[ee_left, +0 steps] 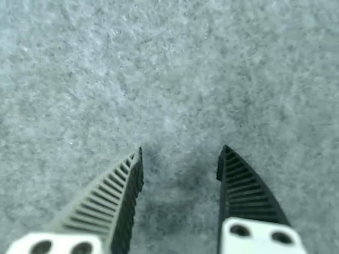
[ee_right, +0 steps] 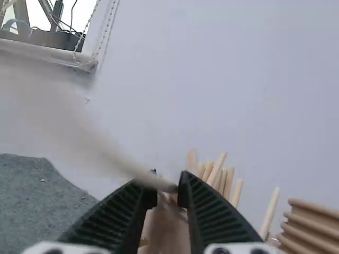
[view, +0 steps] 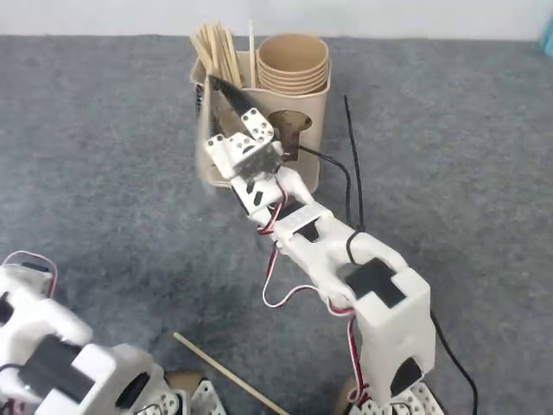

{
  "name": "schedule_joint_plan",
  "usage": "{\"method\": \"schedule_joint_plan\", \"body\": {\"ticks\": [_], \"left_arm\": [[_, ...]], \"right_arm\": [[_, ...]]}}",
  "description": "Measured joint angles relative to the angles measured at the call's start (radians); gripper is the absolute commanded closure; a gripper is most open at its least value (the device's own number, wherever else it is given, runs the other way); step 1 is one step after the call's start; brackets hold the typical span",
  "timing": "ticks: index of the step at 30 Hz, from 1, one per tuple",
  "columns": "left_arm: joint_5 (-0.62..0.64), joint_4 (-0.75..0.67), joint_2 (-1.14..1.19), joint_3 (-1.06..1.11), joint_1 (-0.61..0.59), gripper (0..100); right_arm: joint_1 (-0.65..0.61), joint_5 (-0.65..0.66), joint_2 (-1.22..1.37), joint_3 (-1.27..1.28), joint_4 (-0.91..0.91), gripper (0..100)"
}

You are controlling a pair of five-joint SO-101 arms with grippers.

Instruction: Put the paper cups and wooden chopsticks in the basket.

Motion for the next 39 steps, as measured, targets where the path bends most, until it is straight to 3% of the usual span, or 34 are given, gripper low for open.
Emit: {"method": "schedule_joint_plan", "body": {"ticks": [18, 29, 34, 39], "left_arm": [[0.000, 0.000, 0.000, 0.000, 0.000, 79], [0.002, 0.000, 0.000, 0.000, 0.002, 79], [-0.005, 0.000, 0.000, 0.000, 0.003, 79], [-0.005, 0.000, 0.000, 0.000, 0.003, 79]], "right_arm": [[0.044, -0.338, -0.505, 0.052, 0.583, 89.6], [0.057, -0.614, -0.792, 0.052, 1.367, 89.8], [-0.009, -0.578, -0.888, 0.031, 1.656, 89.7], [-0.210, -0.462, -0.911, -0.005, 1.985, 89.7]]}}
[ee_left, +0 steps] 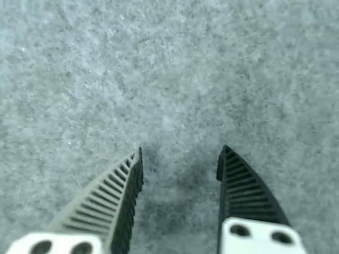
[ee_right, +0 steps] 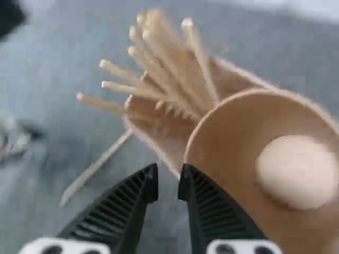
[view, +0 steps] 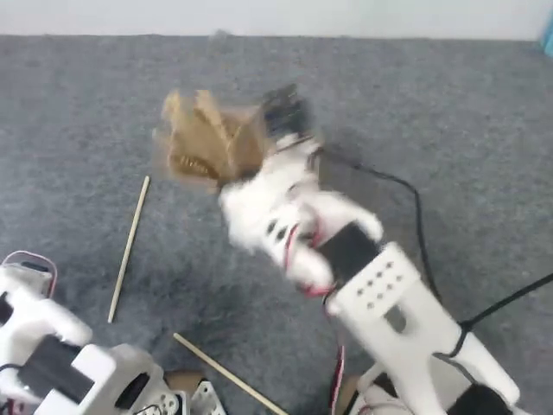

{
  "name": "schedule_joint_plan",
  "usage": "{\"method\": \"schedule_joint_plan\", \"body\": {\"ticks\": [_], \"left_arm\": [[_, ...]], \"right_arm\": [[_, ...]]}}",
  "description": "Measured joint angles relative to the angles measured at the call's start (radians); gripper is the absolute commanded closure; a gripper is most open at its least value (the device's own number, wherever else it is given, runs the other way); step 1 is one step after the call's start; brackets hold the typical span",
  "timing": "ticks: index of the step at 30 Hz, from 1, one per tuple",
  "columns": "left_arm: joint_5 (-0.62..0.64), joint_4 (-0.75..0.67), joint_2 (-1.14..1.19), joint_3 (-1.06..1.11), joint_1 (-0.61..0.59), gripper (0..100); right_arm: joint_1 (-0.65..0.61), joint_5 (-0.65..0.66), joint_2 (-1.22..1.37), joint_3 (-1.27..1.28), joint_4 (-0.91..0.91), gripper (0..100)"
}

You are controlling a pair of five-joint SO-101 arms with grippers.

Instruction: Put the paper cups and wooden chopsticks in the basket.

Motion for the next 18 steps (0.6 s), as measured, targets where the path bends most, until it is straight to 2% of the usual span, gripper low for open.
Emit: {"method": "schedule_joint_plan", "body": {"ticks": [2, 5, 11, 18], "left_arm": [[0.000, 0.000, 0.000, 0.000, 0.000, 79], [0.000, 0.000, 0.000, 0.000, 0.000, 79], [0.000, 0.000, 0.000, 0.000, -0.018, 79], [0.000, 0.000, 0.000, 0.000, -0.018, 79]], "right_arm": [[-0.078, 0.011, 0.014, 0.028, 0.081, 89.7], [-0.080, 0.014, 0.025, 0.058, 0.063, 89.7], [0.143, 0.115, 0.060, 0.064, -0.153, 89.7], [0.242, 0.135, 0.130, 0.069, -0.213, 89.4]]}}
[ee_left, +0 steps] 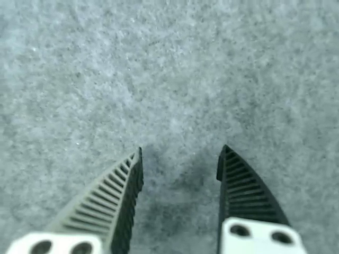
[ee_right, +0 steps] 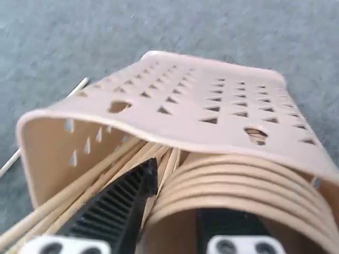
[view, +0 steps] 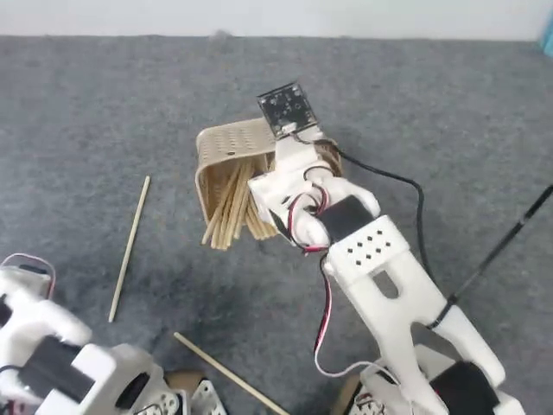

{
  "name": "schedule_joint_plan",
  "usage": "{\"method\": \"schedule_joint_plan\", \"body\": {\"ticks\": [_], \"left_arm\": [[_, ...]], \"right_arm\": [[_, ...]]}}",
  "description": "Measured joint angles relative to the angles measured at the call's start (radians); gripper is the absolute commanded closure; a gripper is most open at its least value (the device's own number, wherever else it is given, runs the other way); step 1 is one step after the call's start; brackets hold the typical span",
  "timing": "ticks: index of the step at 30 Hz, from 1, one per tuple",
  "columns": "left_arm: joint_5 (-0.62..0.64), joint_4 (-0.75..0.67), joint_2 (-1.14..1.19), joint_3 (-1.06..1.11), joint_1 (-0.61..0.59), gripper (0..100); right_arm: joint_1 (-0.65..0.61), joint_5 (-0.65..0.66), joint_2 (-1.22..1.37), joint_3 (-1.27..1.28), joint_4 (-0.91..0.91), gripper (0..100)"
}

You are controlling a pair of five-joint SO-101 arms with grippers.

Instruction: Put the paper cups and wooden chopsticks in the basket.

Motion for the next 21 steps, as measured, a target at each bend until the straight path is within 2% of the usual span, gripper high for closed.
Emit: {"method": "schedule_joint_plan", "body": {"ticks": [5, 11, 17, 21], "left_arm": [[0.000, 0.000, 0.000, 0.000, 0.000, 79], [0.000, 0.000, 0.000, 0.000, 0.000, 79], [0.000, 0.000, 0.000, 0.000, 0.000, 79], [0.000, 0.000, 0.000, 0.000, 0.000, 79]], "right_arm": [[0.031, 0.000, 0.058, -0.002, -0.114, 89.4], [0.040, 0.000, 0.219, -0.132, -0.135, 89.4], [0.040, 0.000, 0.471, -0.440, -0.137, 89.4], [0.041, 0.000, 0.674, -0.747, -0.035, 89.4]]}}
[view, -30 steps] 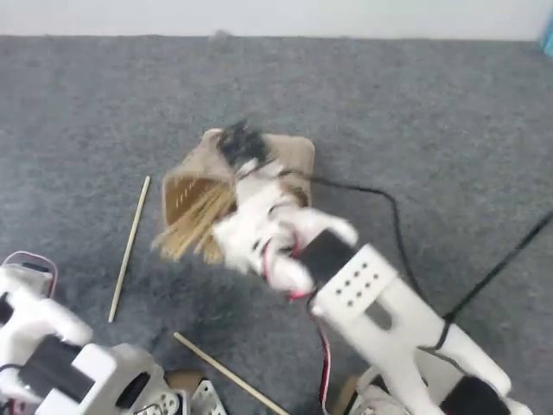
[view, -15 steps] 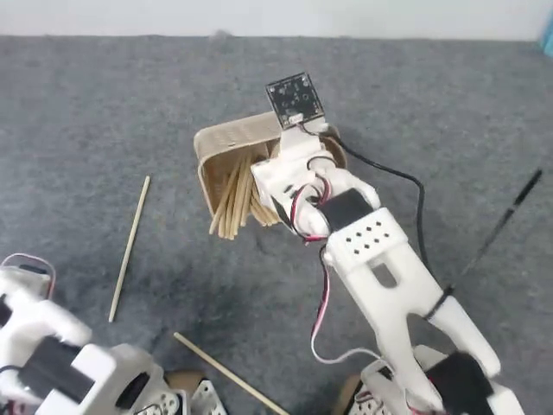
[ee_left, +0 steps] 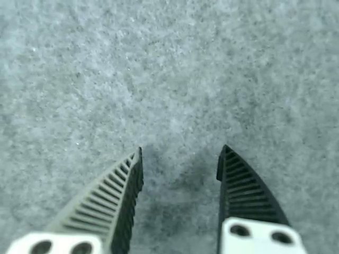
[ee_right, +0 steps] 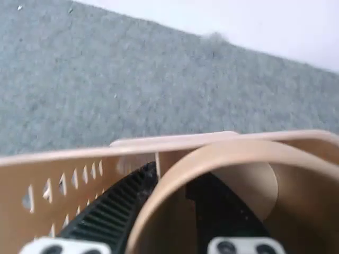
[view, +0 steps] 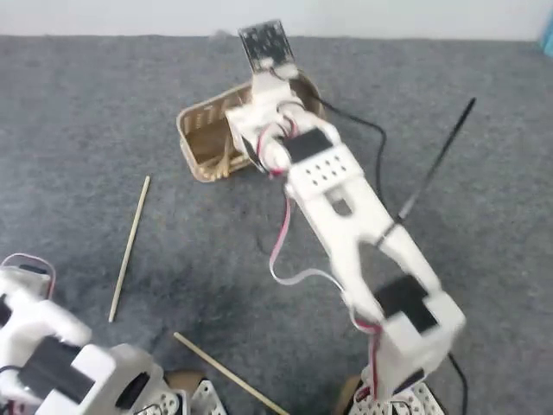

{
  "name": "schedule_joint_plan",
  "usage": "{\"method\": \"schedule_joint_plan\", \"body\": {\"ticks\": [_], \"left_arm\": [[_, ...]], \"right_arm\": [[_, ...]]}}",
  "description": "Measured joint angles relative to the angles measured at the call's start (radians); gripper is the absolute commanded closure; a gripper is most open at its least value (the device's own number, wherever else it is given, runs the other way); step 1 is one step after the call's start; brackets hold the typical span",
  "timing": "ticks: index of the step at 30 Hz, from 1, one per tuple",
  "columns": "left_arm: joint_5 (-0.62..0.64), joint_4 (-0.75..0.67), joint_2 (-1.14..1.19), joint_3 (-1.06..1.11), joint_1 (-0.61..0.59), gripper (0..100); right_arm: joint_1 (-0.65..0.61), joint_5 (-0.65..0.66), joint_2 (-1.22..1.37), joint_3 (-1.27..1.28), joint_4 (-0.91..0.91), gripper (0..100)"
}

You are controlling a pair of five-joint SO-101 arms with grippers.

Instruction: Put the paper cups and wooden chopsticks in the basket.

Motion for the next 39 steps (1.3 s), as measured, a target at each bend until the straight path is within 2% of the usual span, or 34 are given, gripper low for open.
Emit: {"method": "schedule_joint_plan", "body": {"ticks": [8, 15, 25, 29, 39], "left_arm": [[0.000, 0.000, 0.000, 0.000, 0.000, 79], [0.000, 0.000, 0.000, 0.000, 0.000, 79], [0.000, 0.000, 0.000, 0.000, 0.000, 79], [0.000, 0.000, 0.000, 0.000, 0.000, 79], [-0.046, 0.000, 0.000, 0.000, 0.000, 79]], "right_arm": [[0.000, 0.003, 0.440, -0.770, 0.408, 89.4], [-0.005, 0.058, 0.735, -1.269, 0.516, 89.3], [-0.011, 0.068, 0.772, -1.336, 0.514, 89.9], [-0.012, 0.048, 0.772, -1.336, 0.485, 99.8], [-0.015, 0.040, 0.773, -1.336, 0.423, 99.1]]}}
